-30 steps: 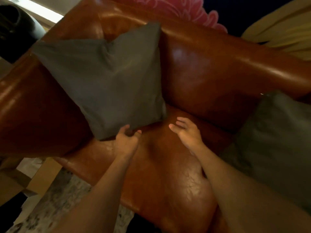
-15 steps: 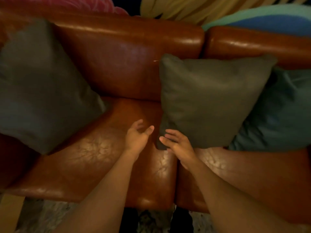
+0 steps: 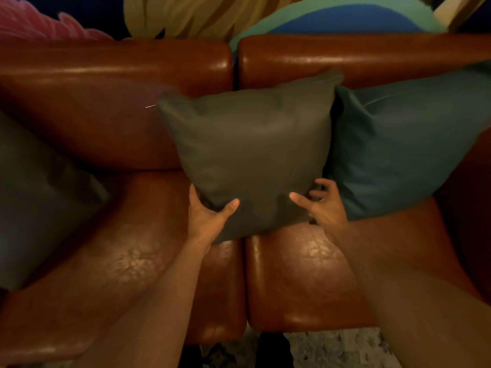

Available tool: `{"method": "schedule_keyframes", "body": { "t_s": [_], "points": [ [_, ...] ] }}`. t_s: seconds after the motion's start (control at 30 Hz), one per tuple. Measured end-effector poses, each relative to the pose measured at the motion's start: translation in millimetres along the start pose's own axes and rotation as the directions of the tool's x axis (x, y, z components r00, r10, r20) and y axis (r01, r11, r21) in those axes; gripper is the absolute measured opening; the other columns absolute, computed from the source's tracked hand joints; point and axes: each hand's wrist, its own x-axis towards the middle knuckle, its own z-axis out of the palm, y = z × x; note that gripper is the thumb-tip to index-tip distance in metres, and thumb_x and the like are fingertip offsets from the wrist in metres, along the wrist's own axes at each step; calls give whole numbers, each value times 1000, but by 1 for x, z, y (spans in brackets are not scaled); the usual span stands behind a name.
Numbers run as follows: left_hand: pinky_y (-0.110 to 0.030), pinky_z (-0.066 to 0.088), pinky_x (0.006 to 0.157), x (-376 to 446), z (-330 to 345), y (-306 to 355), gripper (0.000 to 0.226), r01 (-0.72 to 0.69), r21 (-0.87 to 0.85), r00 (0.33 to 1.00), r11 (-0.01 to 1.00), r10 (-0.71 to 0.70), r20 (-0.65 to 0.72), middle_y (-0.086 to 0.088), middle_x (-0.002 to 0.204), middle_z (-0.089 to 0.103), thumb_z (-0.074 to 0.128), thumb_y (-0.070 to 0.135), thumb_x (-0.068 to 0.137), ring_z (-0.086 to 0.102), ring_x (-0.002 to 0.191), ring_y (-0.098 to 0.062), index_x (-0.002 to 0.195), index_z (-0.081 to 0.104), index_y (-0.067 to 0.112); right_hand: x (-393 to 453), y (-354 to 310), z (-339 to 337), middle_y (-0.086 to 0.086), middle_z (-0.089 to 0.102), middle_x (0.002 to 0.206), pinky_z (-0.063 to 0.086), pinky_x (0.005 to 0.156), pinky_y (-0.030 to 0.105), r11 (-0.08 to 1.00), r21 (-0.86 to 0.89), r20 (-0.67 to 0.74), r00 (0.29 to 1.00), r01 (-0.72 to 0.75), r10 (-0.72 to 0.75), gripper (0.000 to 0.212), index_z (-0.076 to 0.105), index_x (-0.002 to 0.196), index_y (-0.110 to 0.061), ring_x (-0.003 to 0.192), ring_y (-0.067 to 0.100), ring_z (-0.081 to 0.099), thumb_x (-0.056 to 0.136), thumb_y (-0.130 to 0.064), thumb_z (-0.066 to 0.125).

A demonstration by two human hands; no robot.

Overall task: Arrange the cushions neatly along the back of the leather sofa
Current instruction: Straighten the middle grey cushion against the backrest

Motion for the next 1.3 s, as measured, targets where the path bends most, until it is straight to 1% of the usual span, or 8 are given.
{"method": "schedule_keyframes", "body": {
  "t_s": [0.13,0.23,0.4,0.6,0.83,0.97,1.1,1.3],
  "points": [
    [-47,52,111,0,12,14,147,-25,-27,999,999,24,-44,5,152,55,90,78,32,58,135,-15,157,22,41,34,-11,-18,5,38,153,42,114,45,999,32,49,998,42,-43,142,26,154,-28,141,23,42,34,-58,95],
    [-46,50,113,13,12,13,146,-16,-82,995,996,8,-96,4,157,49,94,71,39,55,139,-16,158,15,44,56,-17,-18,6,27,164,36,119,43,996,12,128,988,86,-87,145,16,159,-21,148,21,33,38,-49,92],
    [-49,56,106,25,11,23,114,-83,-184,996,979,75,-49,8,143,64,96,43,56,65,128,-13,152,36,39,70,-21,-12,-4,31,162,41,114,51,997,51,165,984,60,-68,160,8,160,-29,143,20,40,27,-56,94],
    [-49,53,110,39,-6,32,91,-194,-151,981,969,190,-39,2,142,65,92,24,71,65,128,-14,149,46,24,57,-14,24,-4,55,141,50,107,46,959,253,159,973,125,-169,124,29,150,-26,124,13,58,48,-27,99],
    [-48,46,118,58,-52,31,113,-202,-166,979,965,203,-11,2,154,53,91,33,61,55,140,-12,156,33,19,46,-13,66,-9,62,129,55,99,31,925,340,138,964,169,-227,107,35,146,-23,113,-1,64,58,-9,94],
    [-50,48,115,63,-58,26,131,-119,-150,993,981,122,6,5,152,49,98,46,50,54,137,-13,157,26,24,55,-17,46,-3,58,135,49,108,40,945,230,106,959,232,-262,103,38,139,-28,123,8,59,53,-33,95],
    [-55,53,107,67,-61,25,138,-38,-124,998,992,44,48,8,150,57,96,68,37,61,132,-18,155,31,37,64,-25,38,-4,57,139,52,104,50,962,228,186,964,148,-193,132,32,146,-36,126,17,59,33,-59,97],
    [-50,54,108,66,-66,24,97,-19,-153,999,988,24,34,16,126,63,90,30,76,65,114,-4,156,33,26,63,-27,55,-6,63,132,52,105,46,955,271,261,946,117,-190,123,34,146,-29,120,12,63,41,-46,96]
  ]
}}
